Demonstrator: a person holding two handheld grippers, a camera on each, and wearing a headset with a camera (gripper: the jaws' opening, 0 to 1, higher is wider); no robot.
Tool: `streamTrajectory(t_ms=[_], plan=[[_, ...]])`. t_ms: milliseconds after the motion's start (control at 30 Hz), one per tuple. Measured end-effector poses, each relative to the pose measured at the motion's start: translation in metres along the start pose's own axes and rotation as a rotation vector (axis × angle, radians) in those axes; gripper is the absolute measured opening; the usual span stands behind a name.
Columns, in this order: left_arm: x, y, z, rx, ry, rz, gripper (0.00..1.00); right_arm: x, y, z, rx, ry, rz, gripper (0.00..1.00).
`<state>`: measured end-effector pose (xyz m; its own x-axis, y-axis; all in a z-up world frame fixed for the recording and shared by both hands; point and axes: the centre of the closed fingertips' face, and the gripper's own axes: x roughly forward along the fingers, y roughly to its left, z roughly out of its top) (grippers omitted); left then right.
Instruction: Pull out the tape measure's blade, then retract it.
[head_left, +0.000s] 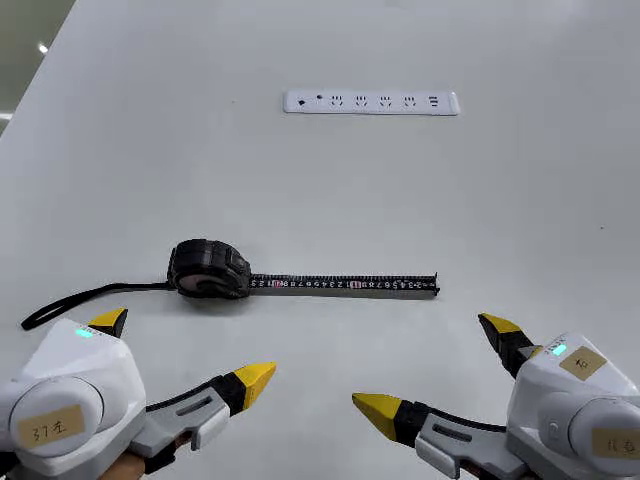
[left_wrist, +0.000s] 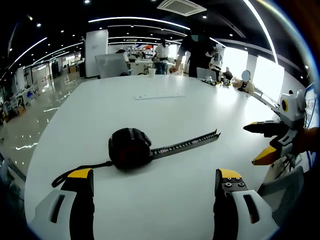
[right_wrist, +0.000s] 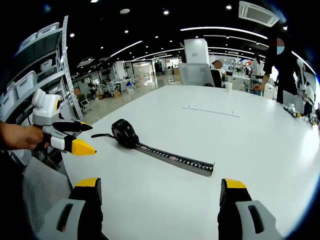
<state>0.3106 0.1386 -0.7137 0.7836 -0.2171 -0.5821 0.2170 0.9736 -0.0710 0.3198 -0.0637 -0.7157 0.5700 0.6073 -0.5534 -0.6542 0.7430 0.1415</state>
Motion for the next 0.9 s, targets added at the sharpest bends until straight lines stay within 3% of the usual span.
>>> streamTrajectory(t_ms=[900], plan=[[0.029,0.016,-0.006,-0.084,0.012,0.052,0.96,0.009,-0.021,-0.017,-0.119,0.062,0.097,0.93]])
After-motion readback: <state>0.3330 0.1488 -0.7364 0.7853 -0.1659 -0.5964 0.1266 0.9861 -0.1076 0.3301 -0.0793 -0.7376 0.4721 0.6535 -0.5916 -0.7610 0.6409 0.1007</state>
